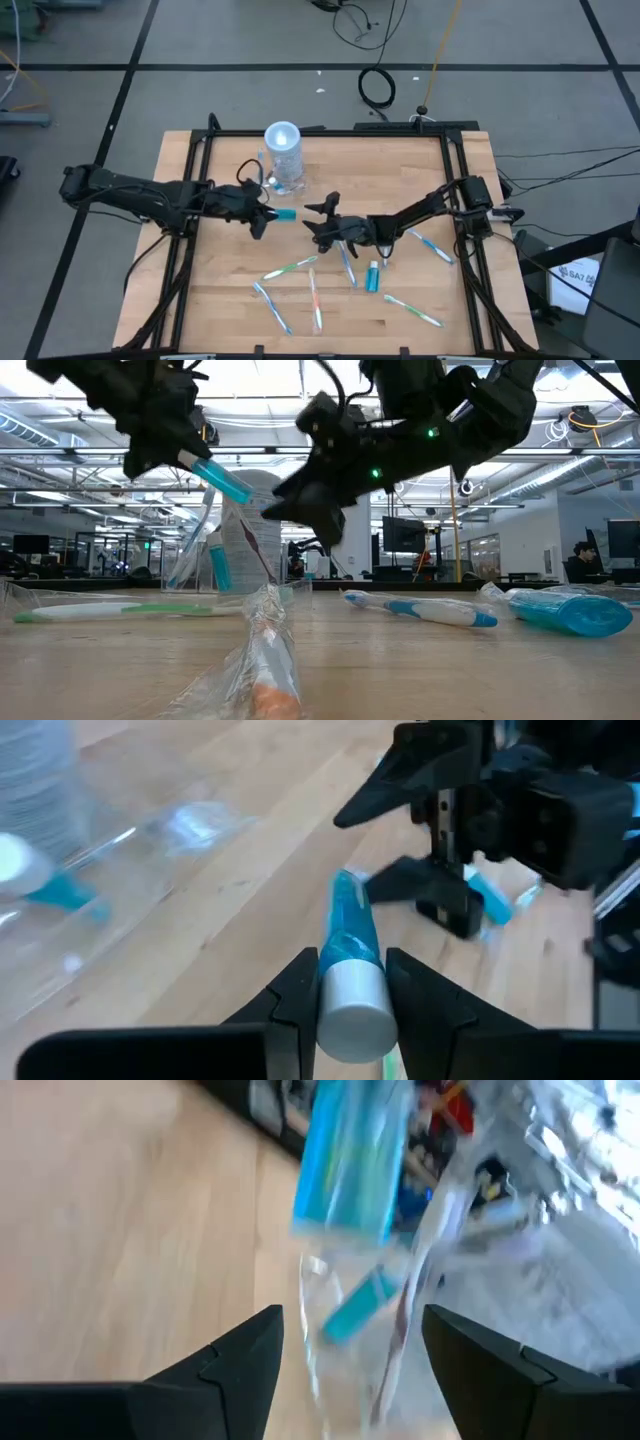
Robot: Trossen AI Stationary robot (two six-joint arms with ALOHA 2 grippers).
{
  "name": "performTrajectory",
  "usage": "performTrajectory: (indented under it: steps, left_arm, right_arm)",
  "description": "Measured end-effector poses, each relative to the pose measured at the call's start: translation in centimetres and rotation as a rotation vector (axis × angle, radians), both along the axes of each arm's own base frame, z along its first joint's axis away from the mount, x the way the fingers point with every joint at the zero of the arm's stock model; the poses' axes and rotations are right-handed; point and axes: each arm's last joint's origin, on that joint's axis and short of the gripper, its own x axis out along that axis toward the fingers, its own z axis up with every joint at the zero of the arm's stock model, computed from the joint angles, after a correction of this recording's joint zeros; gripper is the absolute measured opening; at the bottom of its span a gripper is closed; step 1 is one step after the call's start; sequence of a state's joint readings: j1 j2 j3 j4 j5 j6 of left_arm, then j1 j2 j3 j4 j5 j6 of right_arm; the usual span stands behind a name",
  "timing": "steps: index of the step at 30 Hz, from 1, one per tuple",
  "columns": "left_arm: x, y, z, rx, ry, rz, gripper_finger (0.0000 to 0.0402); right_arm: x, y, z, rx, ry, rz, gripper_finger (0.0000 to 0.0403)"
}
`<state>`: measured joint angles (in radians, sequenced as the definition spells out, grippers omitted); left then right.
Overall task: Pick & Place toothbrushing station
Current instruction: Put the top blue mouthwash into the transparent organizer
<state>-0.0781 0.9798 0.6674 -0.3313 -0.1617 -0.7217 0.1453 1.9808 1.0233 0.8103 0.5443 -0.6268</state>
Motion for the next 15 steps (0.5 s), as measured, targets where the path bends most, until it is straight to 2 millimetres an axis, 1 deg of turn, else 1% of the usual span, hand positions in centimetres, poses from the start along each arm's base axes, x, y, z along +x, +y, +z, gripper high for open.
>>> performTrajectory:
  steps: [4, 7, 9, 12, 15]
  left_arm:
    - [-0.6, 0.2, 2.7, -0.012, 0.103, 0.034, 0.0094]
    - [-1.0, 0.6, 3.9, -0.036, 0.176, 0.100, 0.0095]
    - [-1.3, 1.0, 4.0, -0.058, 0.241, 0.147, 0.0095]
    - [-1.6, 1.6, 3.3, -0.071, 0.328, 0.217, 0.0095]
    - [-1.2, 2.6, 2.7, -0.046, 0.366, 0.308, 0.0096]
  right_arm:
    - [-0.2, 0.1, -0.6, 0.032, 0.044, -0.046, 0.0235]
    - [-0.3, 0.1, -0.7, 0.055, 0.047, -0.047, 0.0232]
    - [-0.3, 0.1, -0.7, 0.060, 0.043, -0.048, 0.0231]
    - [-0.3, 0.1, -0.7, 0.060, 0.043, -0.046, 0.0232]
    - [-0.3, 0.1, -0.7, 0.061, 0.042, -0.045, 0.0232]
